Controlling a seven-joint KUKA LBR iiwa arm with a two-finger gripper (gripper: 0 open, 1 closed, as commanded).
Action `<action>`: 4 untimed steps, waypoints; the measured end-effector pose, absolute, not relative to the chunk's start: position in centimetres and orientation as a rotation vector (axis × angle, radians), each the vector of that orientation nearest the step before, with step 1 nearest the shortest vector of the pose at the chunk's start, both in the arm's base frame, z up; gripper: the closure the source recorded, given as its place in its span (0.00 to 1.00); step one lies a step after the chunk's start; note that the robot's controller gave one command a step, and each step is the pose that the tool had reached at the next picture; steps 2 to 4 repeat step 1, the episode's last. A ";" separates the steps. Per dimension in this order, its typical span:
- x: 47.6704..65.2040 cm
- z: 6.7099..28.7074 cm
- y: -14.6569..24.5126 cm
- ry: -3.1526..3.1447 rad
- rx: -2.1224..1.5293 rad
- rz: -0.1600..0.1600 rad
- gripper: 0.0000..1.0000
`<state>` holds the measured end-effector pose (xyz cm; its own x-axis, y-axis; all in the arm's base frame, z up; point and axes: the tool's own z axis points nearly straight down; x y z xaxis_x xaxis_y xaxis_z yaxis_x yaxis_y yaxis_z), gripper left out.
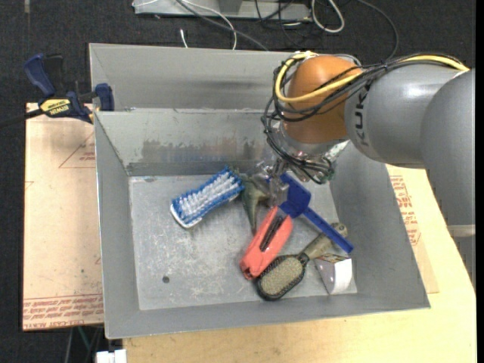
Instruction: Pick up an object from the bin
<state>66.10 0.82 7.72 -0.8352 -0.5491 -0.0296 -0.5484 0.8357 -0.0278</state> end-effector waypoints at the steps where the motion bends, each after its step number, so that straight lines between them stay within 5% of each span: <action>1: 65.3 25.1 2.0 2.960 -0.925 -0.028 1.00; 4: 65.3 25.1 2.0 2.960 -0.925 -0.028 1.00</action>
Offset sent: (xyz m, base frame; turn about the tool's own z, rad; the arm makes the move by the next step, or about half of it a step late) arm 0.0000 0.0000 0.0000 0.0000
